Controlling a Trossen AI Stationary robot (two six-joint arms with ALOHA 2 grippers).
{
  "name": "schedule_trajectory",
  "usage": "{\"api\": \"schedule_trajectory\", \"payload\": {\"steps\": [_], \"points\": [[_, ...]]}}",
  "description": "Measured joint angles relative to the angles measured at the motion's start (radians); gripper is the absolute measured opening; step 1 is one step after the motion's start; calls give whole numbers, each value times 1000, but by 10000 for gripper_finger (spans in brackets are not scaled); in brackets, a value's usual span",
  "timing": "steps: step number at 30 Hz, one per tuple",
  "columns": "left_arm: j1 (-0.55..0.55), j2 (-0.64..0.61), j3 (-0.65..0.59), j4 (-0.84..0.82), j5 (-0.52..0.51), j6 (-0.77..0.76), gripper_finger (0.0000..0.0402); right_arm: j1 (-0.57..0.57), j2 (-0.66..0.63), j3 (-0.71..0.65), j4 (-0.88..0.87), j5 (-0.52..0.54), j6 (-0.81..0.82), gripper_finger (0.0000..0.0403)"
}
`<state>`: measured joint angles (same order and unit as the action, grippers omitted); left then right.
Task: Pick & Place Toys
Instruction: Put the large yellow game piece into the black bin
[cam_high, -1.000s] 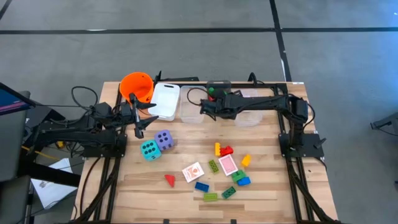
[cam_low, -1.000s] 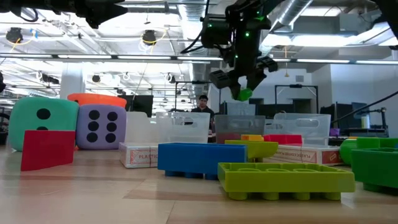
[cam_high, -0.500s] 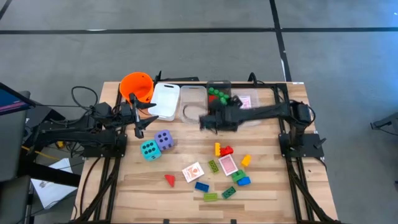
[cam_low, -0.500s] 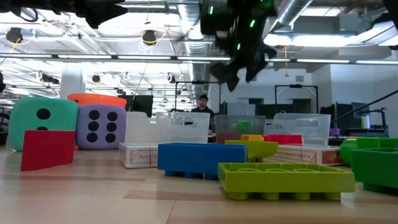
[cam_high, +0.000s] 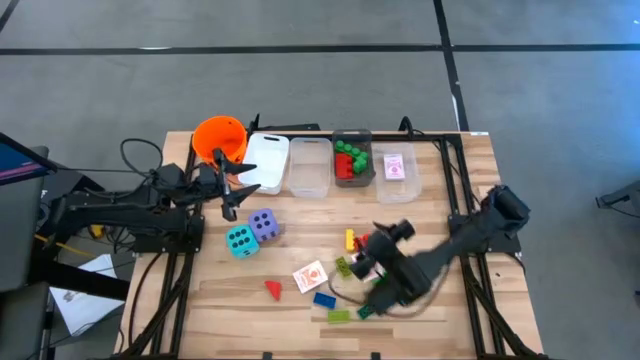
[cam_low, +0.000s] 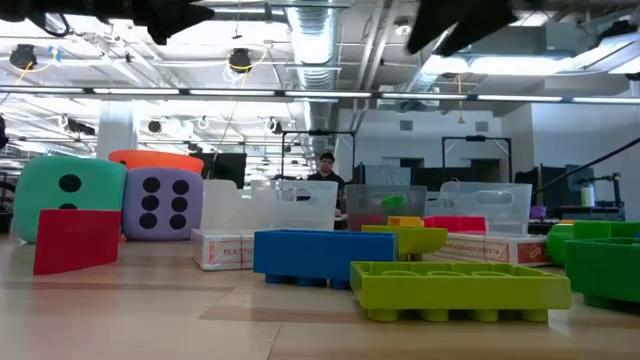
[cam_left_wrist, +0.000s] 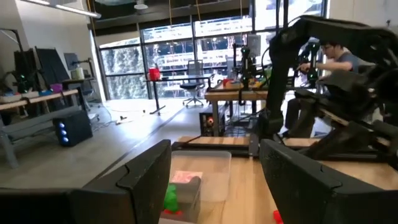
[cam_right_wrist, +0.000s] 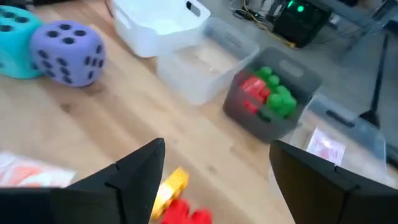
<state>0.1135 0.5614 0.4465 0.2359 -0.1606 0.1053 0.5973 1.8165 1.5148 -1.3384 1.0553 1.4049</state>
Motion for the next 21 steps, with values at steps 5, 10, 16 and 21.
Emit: {"api": "schedule_trajectory", "payload": {"steps": [5,10,16,21], "points": [[0,113,0,100,0,-35,237,104,70,-1,-191,-7,443,286],[0,249,0,253,0,-35,237,93,120,-47,-235,-151,707,286],[0,364,0,357,-1,-10,237,-1,124,-123,-213,-367,744,286],[9,382,0,380,-5,25,237,-42,126,-149,-147,-460,733,286]]}}
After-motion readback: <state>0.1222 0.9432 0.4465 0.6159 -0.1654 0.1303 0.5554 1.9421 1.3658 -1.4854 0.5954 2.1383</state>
